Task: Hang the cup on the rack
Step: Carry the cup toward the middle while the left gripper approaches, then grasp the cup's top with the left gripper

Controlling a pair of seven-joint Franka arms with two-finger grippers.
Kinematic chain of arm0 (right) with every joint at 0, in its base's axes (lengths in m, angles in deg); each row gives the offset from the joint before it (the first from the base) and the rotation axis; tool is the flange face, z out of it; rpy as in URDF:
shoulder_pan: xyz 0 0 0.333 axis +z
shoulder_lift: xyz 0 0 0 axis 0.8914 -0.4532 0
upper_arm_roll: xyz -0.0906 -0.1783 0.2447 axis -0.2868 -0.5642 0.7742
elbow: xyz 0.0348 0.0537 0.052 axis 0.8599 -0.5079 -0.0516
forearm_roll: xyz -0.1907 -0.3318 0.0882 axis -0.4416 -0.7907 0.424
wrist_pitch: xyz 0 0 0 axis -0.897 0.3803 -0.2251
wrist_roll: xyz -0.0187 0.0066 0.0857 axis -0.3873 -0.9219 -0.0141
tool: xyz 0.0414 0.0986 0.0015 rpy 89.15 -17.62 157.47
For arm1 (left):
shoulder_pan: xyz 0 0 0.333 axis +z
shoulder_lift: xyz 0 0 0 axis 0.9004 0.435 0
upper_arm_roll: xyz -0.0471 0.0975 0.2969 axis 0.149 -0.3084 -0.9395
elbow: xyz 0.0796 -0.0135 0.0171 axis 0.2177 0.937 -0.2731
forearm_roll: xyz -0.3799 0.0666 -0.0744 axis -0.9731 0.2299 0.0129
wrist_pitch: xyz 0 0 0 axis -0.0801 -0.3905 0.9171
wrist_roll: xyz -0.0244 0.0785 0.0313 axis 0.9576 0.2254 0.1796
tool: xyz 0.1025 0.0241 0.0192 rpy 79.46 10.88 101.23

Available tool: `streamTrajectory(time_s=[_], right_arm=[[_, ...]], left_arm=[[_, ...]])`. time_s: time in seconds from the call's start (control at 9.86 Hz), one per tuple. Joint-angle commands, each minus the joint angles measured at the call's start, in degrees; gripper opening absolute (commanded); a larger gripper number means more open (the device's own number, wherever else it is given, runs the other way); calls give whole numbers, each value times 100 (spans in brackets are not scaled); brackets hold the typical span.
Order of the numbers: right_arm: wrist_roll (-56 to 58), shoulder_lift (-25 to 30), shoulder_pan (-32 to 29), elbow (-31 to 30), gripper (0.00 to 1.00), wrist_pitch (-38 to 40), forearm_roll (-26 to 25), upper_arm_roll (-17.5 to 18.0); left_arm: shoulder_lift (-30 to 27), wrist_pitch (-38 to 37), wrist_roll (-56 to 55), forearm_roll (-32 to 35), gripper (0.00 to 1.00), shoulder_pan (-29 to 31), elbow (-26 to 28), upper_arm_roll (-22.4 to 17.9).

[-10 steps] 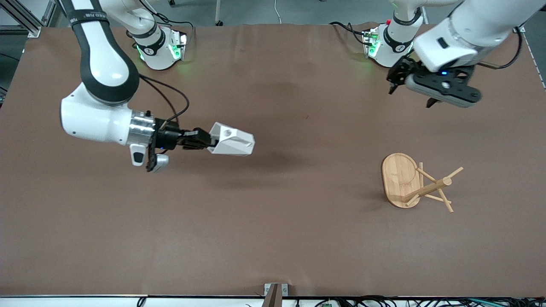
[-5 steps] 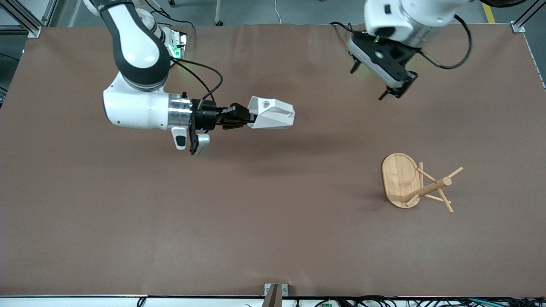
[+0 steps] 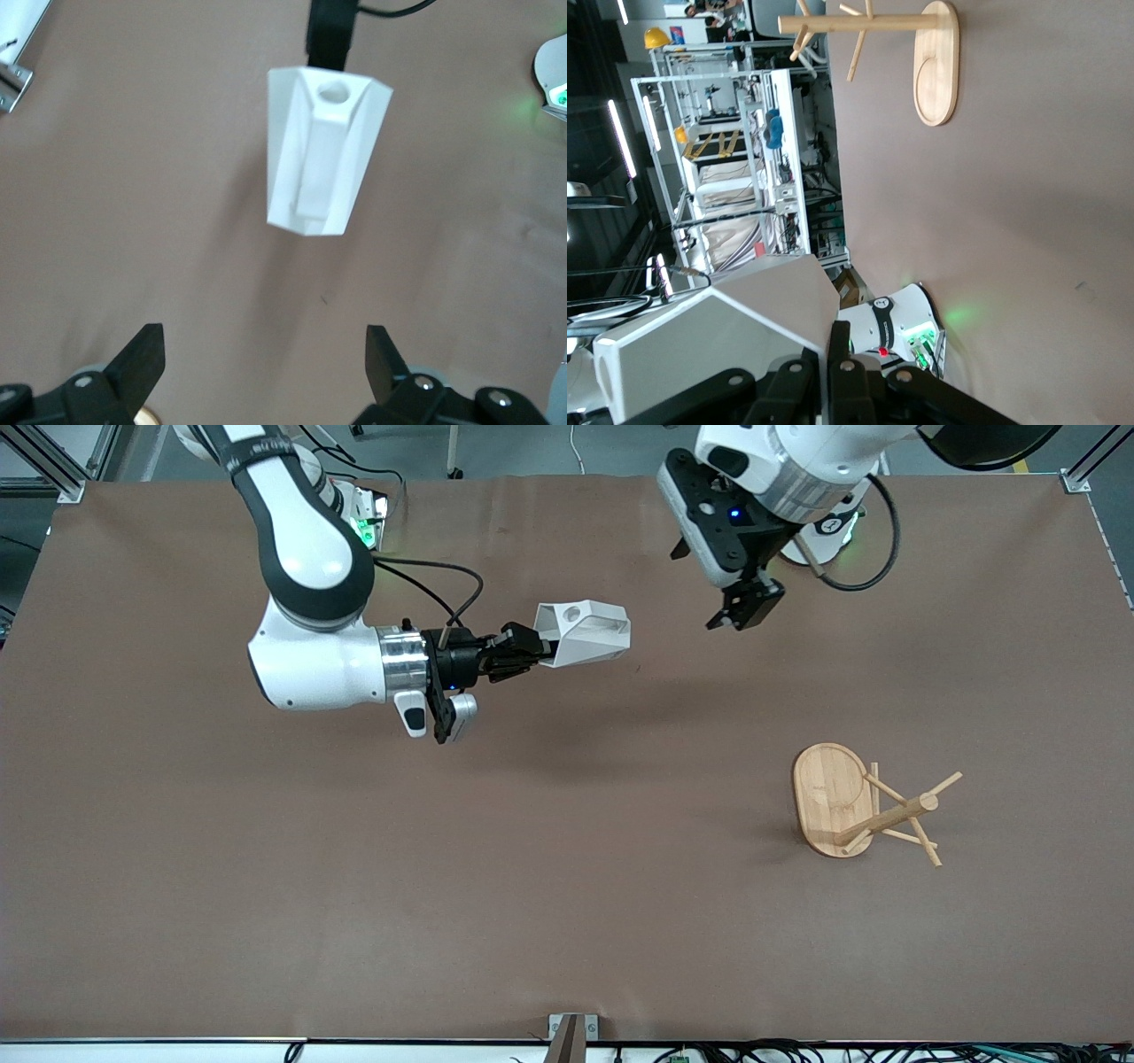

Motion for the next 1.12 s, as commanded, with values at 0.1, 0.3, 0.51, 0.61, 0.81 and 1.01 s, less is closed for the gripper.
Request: streamTrajectory(time_s=[0.1,0.3,0.51,0.61,0.81,1.01], right_arm=[[711,-318,-79,151,0,433,664,18],[712,-319,-78,168,0,433,673,18],[712,-319,-78,168,0,433,761,18],[712,-319,-78,168,0,433,761,18],[712,-319,-78,168,0,433,761,18],[712,-319,-78,168,0,433,761,18]], left_arm=[[92,80,45,-25,100,-285,161,44],[-57,203,-411,27,100,-330,390,139],[-92,640,-571,133,100,-330,687,228],[-93,860,-624,273,100,-330,811,341],[-40,950,-992,562,100,-365,821,517],[117,1134,-968,687,100,-365,821,580]])
